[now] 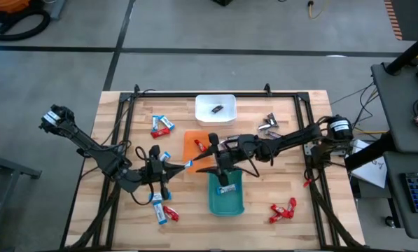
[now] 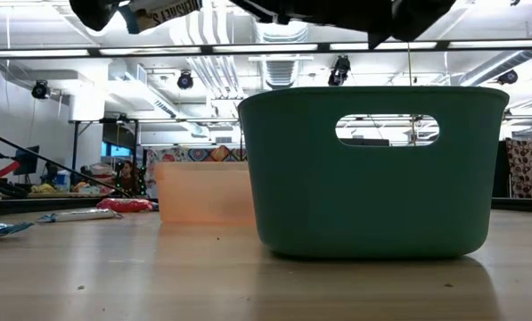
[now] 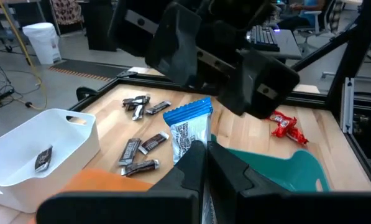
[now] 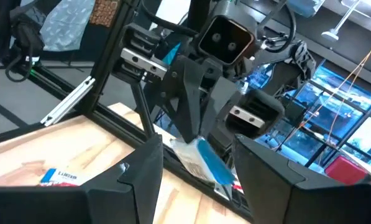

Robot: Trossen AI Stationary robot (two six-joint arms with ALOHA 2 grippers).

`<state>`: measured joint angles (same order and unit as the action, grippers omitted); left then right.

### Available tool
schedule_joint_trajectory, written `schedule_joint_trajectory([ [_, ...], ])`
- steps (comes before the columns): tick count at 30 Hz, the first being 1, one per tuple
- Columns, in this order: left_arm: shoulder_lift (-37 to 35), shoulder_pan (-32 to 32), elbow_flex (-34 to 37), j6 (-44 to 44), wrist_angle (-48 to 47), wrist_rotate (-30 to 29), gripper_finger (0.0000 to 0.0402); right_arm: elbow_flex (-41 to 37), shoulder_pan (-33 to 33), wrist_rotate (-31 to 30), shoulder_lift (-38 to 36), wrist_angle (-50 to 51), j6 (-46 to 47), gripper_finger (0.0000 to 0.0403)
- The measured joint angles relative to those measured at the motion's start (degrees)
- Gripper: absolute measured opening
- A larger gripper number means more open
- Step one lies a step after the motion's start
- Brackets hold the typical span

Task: Sort candy
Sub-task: Put the white chocolate bar into the green bin

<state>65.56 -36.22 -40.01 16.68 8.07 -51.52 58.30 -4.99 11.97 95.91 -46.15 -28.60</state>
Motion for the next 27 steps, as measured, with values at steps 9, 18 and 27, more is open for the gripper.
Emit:
schedule_joint_trajectory([
  [9, 0.0, 0.2, 0.0, -0.5, 0.8, 0.0, 0.0, 6.0, 0.0, -1.2, 5.2, 1.9, -0.5, 0.0185],
  [18, 0.0, 0.2, 0.0, -1.2, 0.9, 0.0, 0.0, 10.1, 0.0, -1.5, 7.8, 6.8, -2.4, 0.0136],
  [27, 0.0, 0.2, 0.1, -1.3, 0.4, 0.0, 0.0, 10.0, 0.0, -1.5, 7.8, 8.1, -4.3, 0.0023],
])
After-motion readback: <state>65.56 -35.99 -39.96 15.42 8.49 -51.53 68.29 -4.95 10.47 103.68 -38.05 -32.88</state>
